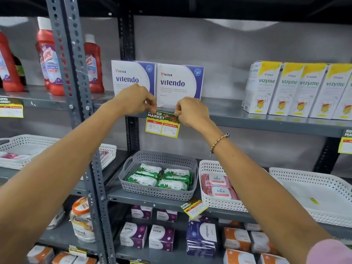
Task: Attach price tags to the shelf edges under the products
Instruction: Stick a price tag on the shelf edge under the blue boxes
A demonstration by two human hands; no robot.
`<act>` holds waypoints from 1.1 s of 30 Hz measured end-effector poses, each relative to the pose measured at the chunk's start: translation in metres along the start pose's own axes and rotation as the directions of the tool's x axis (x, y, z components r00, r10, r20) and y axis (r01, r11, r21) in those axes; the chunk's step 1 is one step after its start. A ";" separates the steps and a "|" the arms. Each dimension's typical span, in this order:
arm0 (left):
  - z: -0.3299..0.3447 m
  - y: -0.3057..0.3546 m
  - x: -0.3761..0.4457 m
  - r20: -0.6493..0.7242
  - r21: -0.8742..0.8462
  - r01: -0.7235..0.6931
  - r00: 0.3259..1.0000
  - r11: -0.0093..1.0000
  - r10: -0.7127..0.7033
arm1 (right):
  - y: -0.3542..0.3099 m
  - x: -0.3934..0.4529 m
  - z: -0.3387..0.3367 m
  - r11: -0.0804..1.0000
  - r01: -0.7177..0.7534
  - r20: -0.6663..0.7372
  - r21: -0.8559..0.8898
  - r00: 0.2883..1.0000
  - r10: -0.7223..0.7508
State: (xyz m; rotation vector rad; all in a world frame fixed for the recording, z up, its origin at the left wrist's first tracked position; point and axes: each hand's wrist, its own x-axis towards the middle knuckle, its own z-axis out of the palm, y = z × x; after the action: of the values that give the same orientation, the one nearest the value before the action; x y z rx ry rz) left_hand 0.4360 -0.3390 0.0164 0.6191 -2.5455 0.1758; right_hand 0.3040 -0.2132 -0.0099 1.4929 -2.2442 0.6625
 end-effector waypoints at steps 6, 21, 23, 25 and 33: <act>0.003 -0.008 0.004 -0.011 0.016 -0.057 0.998 0.998 0.057 | -0.008 0.005 0.001 0.996 0.044 -0.051 -0.082 0.997 -0.049; 0.018 -0.019 0.004 -0.152 -0.054 -0.007 0.988 0.999 -0.001 | 0.013 0.007 0.013 1.000 -0.013 -0.075 0.007 0.997 0.013; 0.021 -0.020 0.005 -0.152 -0.096 0.000 0.988 0.995 -0.015 | 0.016 0.007 0.014 1.000 -0.017 -0.084 0.026 0.996 0.019; 0.024 -0.022 0.005 -0.158 -0.112 0.007 0.987 0.994 -0.025 | 0.018 0.006 0.016 0.998 -0.023 -0.086 0.053 0.996 0.028; 0.033 -0.023 0.004 -0.196 -0.178 0.046 0.977 0.983 -0.081 | 0.018 0.004 0.019 0.992 -0.053 -0.107 0.113 0.992 0.065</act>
State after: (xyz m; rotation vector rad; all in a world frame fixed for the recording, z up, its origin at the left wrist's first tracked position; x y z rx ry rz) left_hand 0.4288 -0.3691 -0.0093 0.5832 -2.3114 -0.0048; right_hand 0.2849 -0.2205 -0.0270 1.4073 -2.2074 0.8783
